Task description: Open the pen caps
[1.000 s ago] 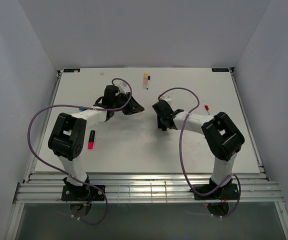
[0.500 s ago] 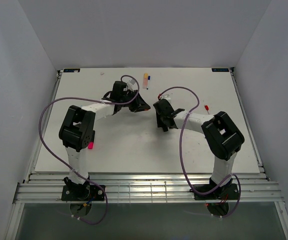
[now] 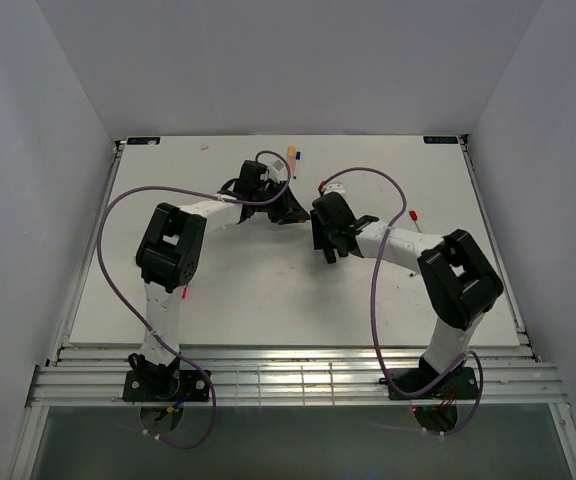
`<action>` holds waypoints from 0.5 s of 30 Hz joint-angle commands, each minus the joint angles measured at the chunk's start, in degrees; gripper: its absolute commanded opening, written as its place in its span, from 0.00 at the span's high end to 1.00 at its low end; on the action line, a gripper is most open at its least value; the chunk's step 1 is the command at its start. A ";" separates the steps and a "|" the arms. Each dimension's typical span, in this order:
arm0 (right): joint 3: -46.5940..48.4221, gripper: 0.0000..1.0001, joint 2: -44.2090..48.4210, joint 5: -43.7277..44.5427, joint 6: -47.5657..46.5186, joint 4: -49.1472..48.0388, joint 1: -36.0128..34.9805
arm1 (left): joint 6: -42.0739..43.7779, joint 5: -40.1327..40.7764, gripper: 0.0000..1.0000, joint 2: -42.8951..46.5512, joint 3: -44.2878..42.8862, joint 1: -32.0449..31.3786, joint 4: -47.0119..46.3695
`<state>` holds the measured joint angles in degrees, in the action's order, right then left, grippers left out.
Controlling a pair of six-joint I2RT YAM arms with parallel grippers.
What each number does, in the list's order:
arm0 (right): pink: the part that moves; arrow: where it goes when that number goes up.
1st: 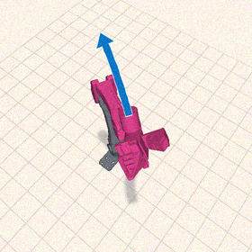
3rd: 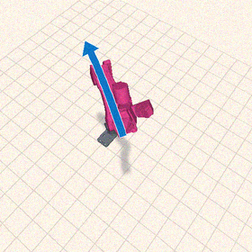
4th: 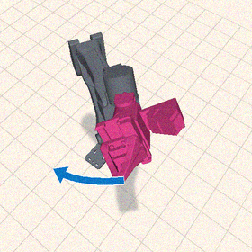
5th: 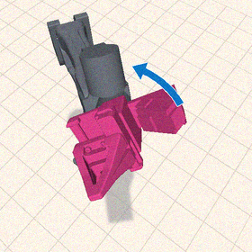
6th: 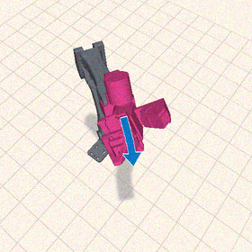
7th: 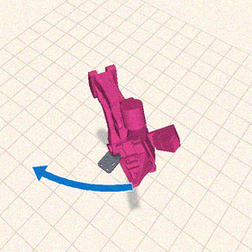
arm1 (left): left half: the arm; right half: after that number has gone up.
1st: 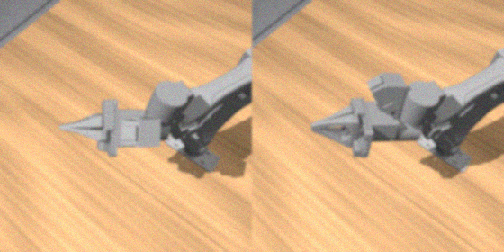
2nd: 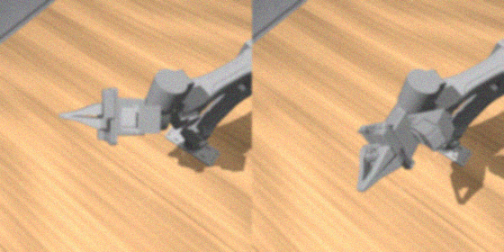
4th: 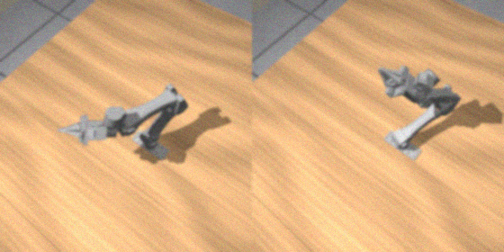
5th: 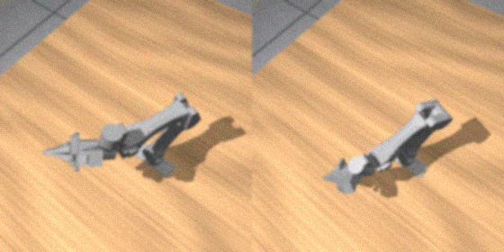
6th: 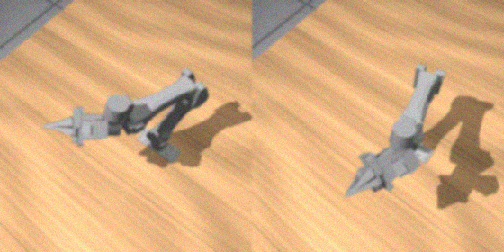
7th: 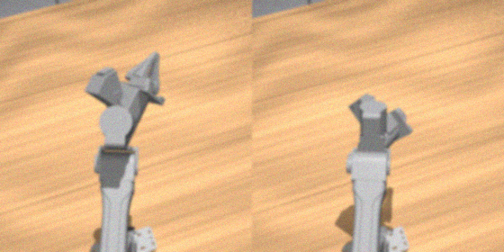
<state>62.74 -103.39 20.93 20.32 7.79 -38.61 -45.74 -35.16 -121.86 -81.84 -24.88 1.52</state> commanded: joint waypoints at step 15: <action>-3.94 0.38 19.89 -0.80 -1.24 2.40 6.96 | 0.03 -2.55 0.77 -9.97 -13.69 -1.66 4.02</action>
<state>60.80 -85.65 20.53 19.27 9.21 -33.30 -46.15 -36.91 -132.86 -92.99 -26.24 4.56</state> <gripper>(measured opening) 0.621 0.305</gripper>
